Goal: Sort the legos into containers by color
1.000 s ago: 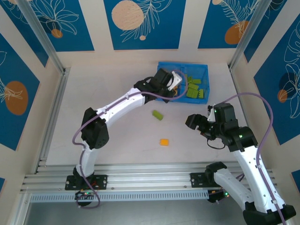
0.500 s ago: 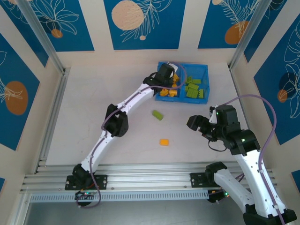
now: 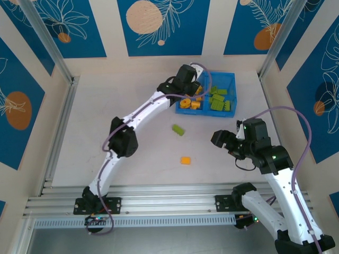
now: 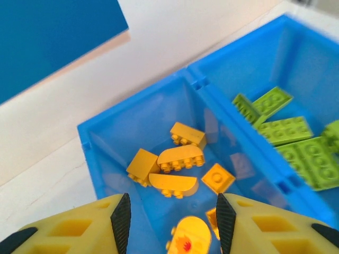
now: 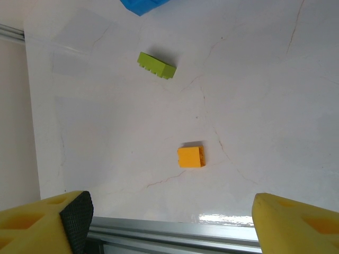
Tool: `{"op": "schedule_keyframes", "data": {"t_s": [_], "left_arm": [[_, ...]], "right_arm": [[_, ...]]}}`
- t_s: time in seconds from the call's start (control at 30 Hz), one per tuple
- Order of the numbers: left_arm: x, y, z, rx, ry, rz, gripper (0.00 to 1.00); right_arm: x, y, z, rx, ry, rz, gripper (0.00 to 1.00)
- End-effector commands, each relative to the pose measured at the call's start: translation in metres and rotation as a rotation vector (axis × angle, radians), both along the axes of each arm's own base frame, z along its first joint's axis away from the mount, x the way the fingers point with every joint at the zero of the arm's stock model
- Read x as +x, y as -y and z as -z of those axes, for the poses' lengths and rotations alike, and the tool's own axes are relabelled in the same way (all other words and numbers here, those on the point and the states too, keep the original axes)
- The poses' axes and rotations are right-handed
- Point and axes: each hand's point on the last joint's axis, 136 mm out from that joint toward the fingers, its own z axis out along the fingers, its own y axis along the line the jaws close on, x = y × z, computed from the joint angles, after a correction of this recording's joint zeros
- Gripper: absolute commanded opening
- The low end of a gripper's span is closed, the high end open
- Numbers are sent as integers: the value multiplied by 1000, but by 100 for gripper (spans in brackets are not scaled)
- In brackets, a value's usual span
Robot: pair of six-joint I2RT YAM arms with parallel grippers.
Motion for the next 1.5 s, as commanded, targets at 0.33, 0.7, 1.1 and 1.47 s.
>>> {"op": "schedule_keyframes", "data": {"t_s": [0.33,0.7,1.1,1.47], "left_arm": [[-187,-81,-93,-228,72,285,48],[-212,-150,42,-512,-430,-334,54],[-209,-161,82,-559,-513,-518,53],[-238,-219,47,-342,-332,-434,65]], "right_arm": [[12,-11,20,-30,-32,-53,81],[29,-29,27,-56,-51,-113,81],[66,-71,61,-294,35,-386,82],[145,-131,132,-542,-20,-609,79]]}}
